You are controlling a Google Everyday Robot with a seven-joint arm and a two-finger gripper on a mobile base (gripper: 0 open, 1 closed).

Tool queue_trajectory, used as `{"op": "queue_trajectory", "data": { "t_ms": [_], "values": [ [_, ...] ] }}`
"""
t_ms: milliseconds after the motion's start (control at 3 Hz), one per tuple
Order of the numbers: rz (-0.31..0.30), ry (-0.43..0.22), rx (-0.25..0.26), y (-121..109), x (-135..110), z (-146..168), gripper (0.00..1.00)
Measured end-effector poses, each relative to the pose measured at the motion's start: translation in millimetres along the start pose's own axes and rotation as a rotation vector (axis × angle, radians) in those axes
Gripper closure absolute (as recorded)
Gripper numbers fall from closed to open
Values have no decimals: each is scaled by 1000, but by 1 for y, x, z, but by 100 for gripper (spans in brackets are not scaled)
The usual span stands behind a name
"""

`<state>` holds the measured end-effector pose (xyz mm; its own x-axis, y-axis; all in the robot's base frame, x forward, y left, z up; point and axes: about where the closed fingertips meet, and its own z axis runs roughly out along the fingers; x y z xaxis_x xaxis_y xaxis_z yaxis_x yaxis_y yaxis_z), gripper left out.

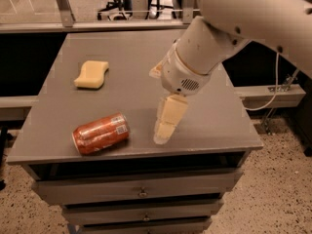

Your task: Place coke can upright

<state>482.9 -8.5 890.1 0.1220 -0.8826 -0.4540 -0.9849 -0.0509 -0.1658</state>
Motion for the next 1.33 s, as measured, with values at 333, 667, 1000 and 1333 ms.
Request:
{"op": "queue_trajectory", "data": {
  "t_ms": [333,667,1000,1333],
  "values": [
    [-16,-4,-38,6,-34,32,0],
    [-38,-13,-57,12,-63,54,0],
    [-82,-50,-55,19,-87,66,0],
    [-147,-78,-34,26,-108,73,0]
  ]
}}
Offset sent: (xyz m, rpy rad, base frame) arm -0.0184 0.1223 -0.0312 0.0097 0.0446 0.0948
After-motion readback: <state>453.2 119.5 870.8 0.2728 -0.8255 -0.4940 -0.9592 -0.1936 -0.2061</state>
